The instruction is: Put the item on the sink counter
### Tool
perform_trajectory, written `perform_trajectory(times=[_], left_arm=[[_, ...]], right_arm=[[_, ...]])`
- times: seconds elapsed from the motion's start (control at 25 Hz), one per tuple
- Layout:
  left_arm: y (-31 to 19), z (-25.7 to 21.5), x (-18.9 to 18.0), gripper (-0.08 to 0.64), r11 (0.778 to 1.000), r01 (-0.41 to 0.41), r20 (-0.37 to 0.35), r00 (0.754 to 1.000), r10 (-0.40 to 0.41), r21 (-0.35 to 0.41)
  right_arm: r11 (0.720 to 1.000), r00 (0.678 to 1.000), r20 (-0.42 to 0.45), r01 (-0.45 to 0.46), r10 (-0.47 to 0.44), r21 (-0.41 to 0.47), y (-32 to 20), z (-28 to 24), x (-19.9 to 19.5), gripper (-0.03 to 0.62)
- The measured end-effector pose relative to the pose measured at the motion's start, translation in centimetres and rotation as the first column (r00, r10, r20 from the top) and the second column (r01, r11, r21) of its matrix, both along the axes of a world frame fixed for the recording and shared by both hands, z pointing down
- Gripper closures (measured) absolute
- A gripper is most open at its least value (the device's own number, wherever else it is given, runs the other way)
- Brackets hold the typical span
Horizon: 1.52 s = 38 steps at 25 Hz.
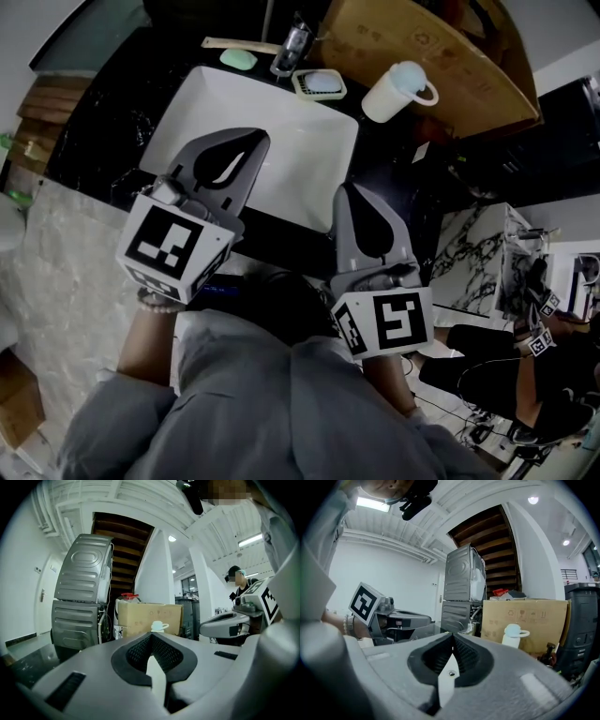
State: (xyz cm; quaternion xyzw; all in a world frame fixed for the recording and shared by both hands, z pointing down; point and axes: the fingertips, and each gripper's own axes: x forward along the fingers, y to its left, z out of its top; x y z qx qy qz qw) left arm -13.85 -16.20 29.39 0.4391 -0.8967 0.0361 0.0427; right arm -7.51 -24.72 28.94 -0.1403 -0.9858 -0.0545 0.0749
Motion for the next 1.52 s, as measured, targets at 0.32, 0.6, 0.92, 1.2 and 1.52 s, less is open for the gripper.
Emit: perform_trajectory(times=[0.32, 0.6, 0.92, 1.2, 1.52], left_arm=[[1.2, -0.6, 1.4, 0.554, 0.999, 0.03, -0.049, 0.998, -0.028, 0.034], [1.3, -0.7, 1.7, 0.554, 0.998, 0.028, -0.078, 0.997, -0.024, 0.055], [0.7, -0.6, 2.4, 0.554, 0.999, -0.002, -0.078, 0.997, 0.005, 0.041], [0.4, -0.8, 2.7, 0.554, 0.999, -0.005, -0.076, 0.997, 0.008, 0.04], [0.4, -1.0, 2.7, 0.554, 0.999, -0.006, -0.075, 0.997, 0.01, 0.046]], right_arm=[[1.0, 1.0, 0.0, 0.012, -0.012, 0.002, 0.9, -0.1, 0.1, 0.595], [1.0, 1.0, 0.0, 0.01, -0.01, 0.009, 1.1, -0.1, 0.3, 0.595], [1.0, 1.0, -0.002, 0.012, -0.012, 0.011, 1.1, -0.1, 0.6, 0.595], [1.0, 1.0, -0.004, 0.019, -0.019, 0.019, 1.0, 0.0, 0.5, 0.595], [1.0, 1.0, -0.004, 0.016, -0.016, 0.02, 1.0, 0.0, 0.6, 0.595]])
